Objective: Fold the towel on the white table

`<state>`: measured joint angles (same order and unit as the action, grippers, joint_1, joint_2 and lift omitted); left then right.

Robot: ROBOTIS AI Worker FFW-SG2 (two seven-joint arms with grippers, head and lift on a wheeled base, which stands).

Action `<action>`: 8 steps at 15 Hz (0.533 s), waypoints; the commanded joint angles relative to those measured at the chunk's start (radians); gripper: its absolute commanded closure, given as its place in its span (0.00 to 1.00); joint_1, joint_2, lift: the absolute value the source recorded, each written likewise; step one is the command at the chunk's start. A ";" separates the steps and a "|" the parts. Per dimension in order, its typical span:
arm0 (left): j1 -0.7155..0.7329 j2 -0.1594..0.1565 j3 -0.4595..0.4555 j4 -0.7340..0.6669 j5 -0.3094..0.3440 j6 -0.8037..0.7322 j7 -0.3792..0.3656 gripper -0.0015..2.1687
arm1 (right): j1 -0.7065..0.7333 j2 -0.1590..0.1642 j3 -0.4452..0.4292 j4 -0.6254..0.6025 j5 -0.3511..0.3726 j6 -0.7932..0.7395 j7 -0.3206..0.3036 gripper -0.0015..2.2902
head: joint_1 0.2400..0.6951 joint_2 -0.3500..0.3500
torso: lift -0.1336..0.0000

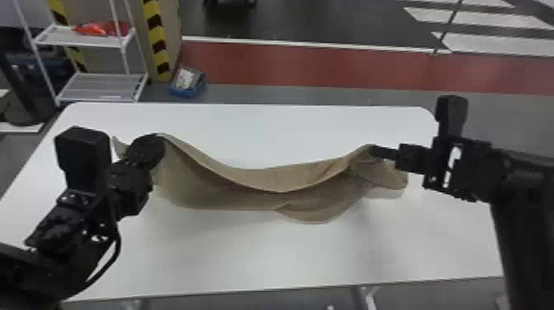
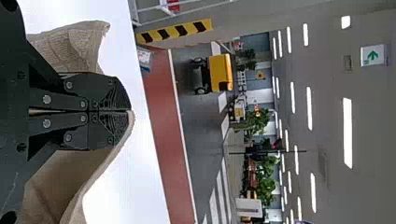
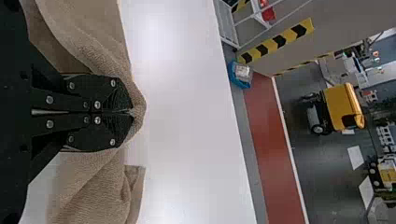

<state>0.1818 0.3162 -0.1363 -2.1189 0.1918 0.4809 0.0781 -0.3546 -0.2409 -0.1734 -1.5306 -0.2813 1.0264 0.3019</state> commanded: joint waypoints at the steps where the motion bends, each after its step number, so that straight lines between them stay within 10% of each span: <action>1: -0.007 0.006 0.001 0.008 -0.002 0.000 -0.001 0.87 | -0.081 0.002 0.026 0.224 -0.006 -0.248 0.002 0.74 | 1.00 0.35 | 0.10; 8: -0.025 0.012 0.004 0.042 -0.002 -0.024 0.011 0.87 | 0.071 0.000 -0.077 0.030 -0.099 -0.251 -0.029 0.74 | 0.95 0.33 | 0.10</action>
<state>0.1551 0.3263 -0.1341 -2.0768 0.1890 0.4625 0.0870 -0.3491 -0.2401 -0.2113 -1.4153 -0.3452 0.7692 0.2727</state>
